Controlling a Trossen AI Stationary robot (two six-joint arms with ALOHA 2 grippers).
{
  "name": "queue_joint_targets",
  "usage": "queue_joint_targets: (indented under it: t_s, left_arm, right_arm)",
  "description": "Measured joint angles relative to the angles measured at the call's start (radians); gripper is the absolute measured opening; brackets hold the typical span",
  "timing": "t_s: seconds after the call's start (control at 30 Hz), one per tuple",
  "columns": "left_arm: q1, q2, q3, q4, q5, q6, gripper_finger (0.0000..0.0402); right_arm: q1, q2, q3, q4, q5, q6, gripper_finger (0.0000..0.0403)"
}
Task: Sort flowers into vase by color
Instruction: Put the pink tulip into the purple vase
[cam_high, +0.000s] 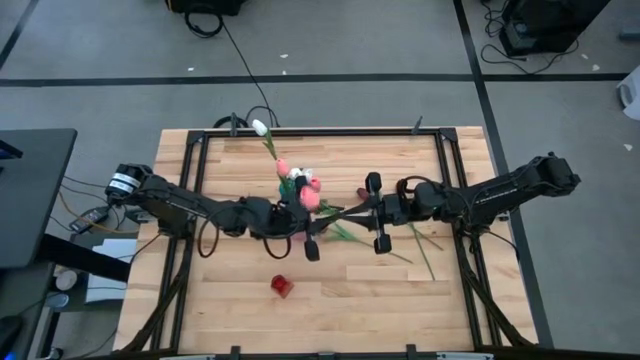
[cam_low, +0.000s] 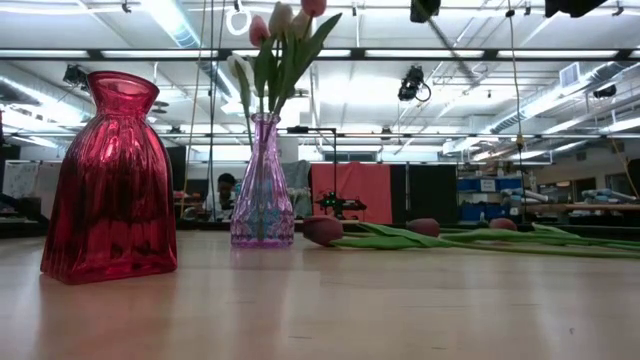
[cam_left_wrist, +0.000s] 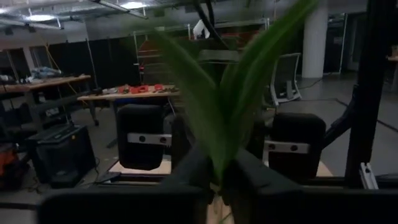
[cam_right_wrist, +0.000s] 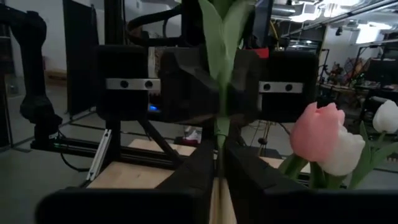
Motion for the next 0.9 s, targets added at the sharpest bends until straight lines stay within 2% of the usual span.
queue_joint_targets:
  t_s: [0.07,0.23,0.37,0.53,0.6,0.7,0.9]
  left_arm:
    - [-0.006,-0.002,0.000,0.000,-0.001,0.017,0.0017]
    - [-0.031,-0.077,-0.001,-0.065,-0.002,0.040,0.0035]
    - [-0.057,-0.205,-0.001,-0.223,-0.001,0.038,0.0037]
    - [-0.084,-0.359,0.000,-0.536,0.046,0.022,0.0029]
    - [-0.091,-0.404,-0.001,-0.656,0.079,0.003,0.0030]
    - [-0.093,-0.453,-0.001,-0.808,0.060,-0.065,0.0031]
    - [-0.092,-0.501,-0.002,-0.850,-0.018,-0.122,0.0032]
  right_arm:
    - [0.000,-0.003,0.000,0.000,0.000,0.000,0.0066]
    - [0.000,-0.071,0.000,-0.057,0.015,0.004,0.0095]
    - [0.000,-0.176,0.000,-0.206,0.082,0.006,0.0099]
    - [0.000,-0.272,-0.038,-0.350,0.148,0.047,0.0098]
    - [0.000,-0.293,-0.079,-0.349,0.170,0.064,0.0099]
    - [0.000,-0.307,-0.142,-0.322,0.214,0.088,0.0098]
    - [-0.012,-0.305,-0.248,-0.198,0.266,0.104,0.0098]
